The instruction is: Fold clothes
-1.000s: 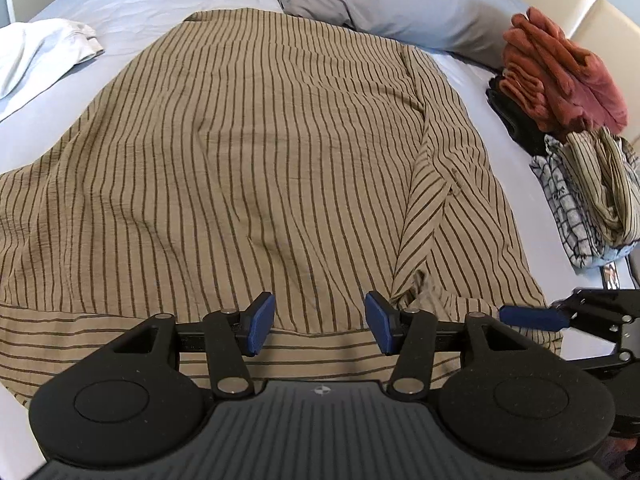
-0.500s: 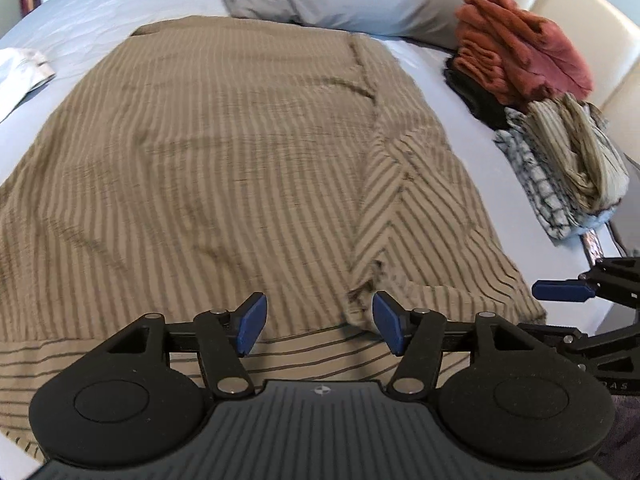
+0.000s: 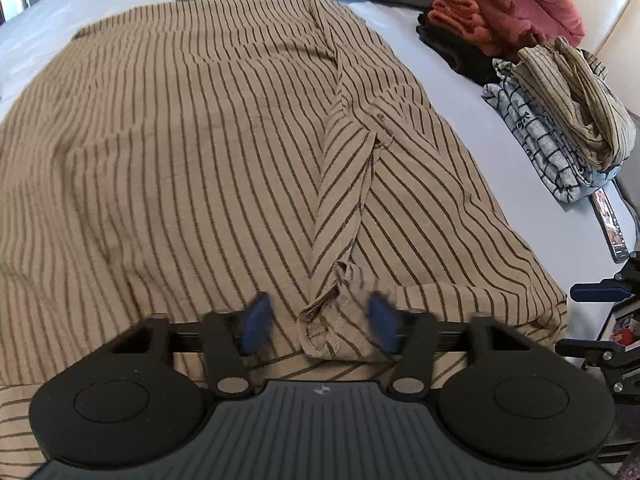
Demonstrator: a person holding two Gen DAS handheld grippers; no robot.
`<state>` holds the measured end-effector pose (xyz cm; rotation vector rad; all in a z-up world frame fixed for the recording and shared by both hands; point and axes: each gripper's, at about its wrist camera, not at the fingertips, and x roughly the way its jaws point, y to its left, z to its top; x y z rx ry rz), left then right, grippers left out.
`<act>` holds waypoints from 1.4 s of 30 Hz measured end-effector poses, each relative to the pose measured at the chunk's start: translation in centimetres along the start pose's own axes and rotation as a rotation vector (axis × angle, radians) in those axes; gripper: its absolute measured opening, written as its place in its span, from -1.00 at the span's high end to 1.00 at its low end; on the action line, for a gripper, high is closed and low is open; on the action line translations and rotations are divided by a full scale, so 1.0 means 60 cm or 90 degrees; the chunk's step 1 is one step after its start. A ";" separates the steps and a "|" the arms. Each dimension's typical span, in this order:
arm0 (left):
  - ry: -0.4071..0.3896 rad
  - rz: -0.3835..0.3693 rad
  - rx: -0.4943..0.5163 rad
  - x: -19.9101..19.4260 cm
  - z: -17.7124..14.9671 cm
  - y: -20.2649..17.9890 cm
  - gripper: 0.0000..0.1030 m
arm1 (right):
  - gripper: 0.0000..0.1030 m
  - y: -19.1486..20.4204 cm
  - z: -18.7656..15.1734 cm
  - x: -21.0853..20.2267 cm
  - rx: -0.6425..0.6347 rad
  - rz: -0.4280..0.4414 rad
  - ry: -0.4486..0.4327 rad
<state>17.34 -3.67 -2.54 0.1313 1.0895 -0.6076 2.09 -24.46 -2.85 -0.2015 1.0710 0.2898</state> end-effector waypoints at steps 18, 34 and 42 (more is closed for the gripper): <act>-0.156 -0.111 -0.113 -0.134 0.033 0.046 0.98 | 0.27 -0.030 -0.020 0.043 0.077 0.024 0.040; -0.124 -0.020 -0.140 -0.178 -0.088 0.117 0.98 | 0.90 0.029 -0.023 0.027 -0.030 0.023 0.069; -0.070 0.015 -0.114 -0.126 -0.132 0.150 0.98 | 0.92 0.042 -0.024 0.033 -0.057 0.033 0.094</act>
